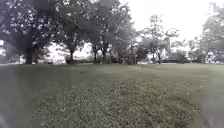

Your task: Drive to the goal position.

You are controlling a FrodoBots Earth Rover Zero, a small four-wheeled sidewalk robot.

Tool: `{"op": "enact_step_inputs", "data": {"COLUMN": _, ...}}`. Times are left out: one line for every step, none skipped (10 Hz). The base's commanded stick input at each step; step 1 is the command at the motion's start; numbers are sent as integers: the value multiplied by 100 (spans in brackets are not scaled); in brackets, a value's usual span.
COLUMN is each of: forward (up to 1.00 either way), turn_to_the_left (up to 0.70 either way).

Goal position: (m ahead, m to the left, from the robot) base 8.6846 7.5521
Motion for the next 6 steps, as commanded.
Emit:
{"op": "enact_step_inputs", "data": {"forward": 70, "turn_to_the_left": 0}}
{"op": "enact_step_inputs", "data": {"forward": 70, "turn_to_the_left": 0}}
{"op": "enact_step_inputs", "data": {"forward": 70, "turn_to_the_left": 0}}
{"op": "enact_step_inputs", "data": {"forward": 70, "turn_to_the_left": 0}}
{"op": "enact_step_inputs", "data": {"forward": 70, "turn_to_the_left": 0}}
{"op": "enact_step_inputs", "data": {"forward": 70, "turn_to_the_left": 0}}
